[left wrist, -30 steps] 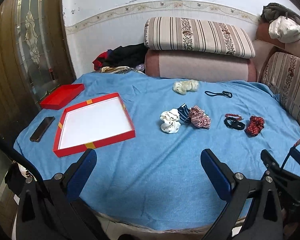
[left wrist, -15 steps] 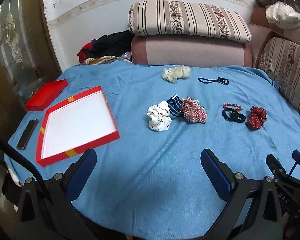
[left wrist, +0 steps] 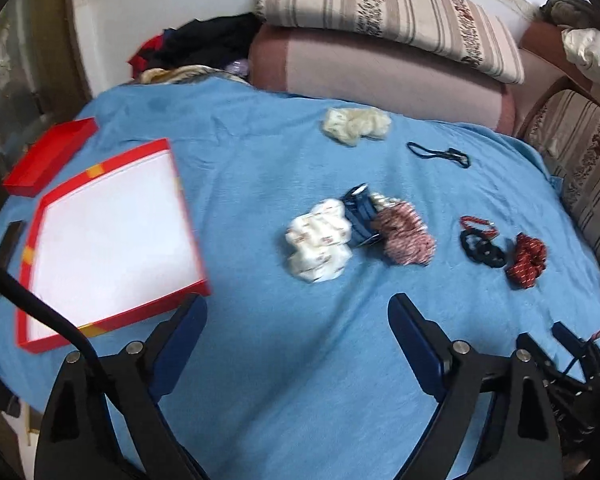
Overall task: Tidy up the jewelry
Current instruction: 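Move both tools toward the scrunchies on the blue cloth, then grasp white cherry scrunchie with left tool while right tool grasps red polka-dot scrunchie, place both in tray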
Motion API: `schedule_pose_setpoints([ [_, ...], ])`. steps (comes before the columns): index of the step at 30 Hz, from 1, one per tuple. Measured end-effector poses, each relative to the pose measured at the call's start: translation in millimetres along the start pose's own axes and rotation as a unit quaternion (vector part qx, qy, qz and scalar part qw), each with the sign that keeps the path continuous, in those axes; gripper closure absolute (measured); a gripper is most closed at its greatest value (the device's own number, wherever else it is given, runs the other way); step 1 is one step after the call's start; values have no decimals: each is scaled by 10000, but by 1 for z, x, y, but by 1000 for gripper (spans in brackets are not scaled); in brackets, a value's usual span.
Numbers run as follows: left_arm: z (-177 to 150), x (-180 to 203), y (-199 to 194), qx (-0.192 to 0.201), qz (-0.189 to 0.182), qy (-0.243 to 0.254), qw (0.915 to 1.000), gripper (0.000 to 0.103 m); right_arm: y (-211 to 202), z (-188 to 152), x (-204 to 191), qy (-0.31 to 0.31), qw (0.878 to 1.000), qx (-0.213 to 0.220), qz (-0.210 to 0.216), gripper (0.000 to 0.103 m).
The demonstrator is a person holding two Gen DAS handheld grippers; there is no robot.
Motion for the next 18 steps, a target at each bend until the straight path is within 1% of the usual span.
schedule_pose_setpoints([
  [2, 9, 6, 11, -11, -174, 36, 9998, 12, 3, 5, 7, 45, 10000, 15, -67, 19],
  [4, 15, 5, 22, 16, -133, 35, 9999, 12, 4, 12, 16, 116, 9998, 53, -153, 19],
  [8, 21, -9, 53, -198, -145, -97, 9997, 12, 7, 29, 40, 421, 9988, 139, -206, 19],
  [11, 23, -21, 68, -240, -173, -184, 9994, 12, 10, 41, 53, 565, 9980, 199, -220, 19],
  [15, 26, -30, 83, -309, -262, -285, 9988, 12, 26, 58, 59, 688, 9971, 181, -258, 19],
  [18, 29, -28, 94, -374, -349, -262, 9983, 12, 44, 67, 60, 767, 9964, 136, -340, 19],
])
Point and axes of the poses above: each gripper's, at about its wrist camera, not at the fingertips, and y roughly the way its jaws point, x to its right, z to its top, the point moved 2 cm from there along y, roughly the way its jaws point, and after that the axes turned 13 degrees about y, right-handed, at the moved point
